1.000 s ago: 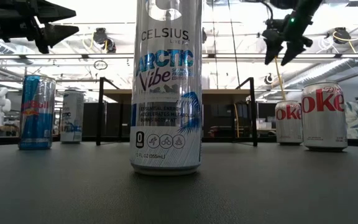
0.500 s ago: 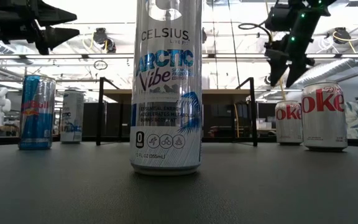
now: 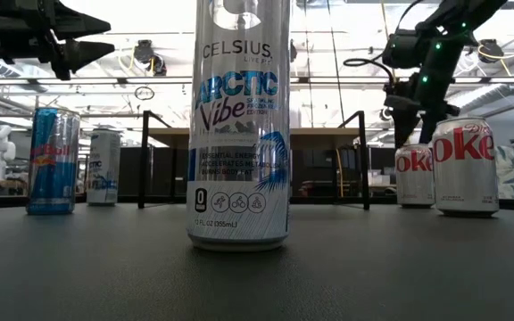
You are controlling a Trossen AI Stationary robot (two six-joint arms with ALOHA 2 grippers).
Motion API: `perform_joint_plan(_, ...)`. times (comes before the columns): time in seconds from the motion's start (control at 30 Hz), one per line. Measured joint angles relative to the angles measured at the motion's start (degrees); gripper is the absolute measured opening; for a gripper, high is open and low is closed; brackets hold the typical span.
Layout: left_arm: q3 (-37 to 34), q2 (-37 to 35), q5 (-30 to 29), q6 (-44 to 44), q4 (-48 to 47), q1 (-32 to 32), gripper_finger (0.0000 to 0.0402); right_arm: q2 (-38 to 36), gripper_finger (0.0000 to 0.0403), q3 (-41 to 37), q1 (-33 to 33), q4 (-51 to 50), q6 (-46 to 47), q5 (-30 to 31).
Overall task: Place canned beverage on shelf
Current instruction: Put the top white soda can on the shelf
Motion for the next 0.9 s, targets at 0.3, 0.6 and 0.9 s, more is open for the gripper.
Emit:
perform_joint_plan(0.3,0.0,0.0,0.0,0.0,0.0,0.0,0.0293,0.0,0.038,-5.0,0.0,5.2,0.6,0.0)
perform_joint_plan(0.6,0.0,0.0,0.0,0.1,0.0,0.0,0.0293,0.0,0.0366,-5.4,0.0,5.7,-0.1,0.0)
perform_joint_plan(0.9,0.0,0.0,0.0,0.1,0.0,0.0,0.0293,0.0,0.0286,-5.4,0.0,5.6,-0.1,0.0)
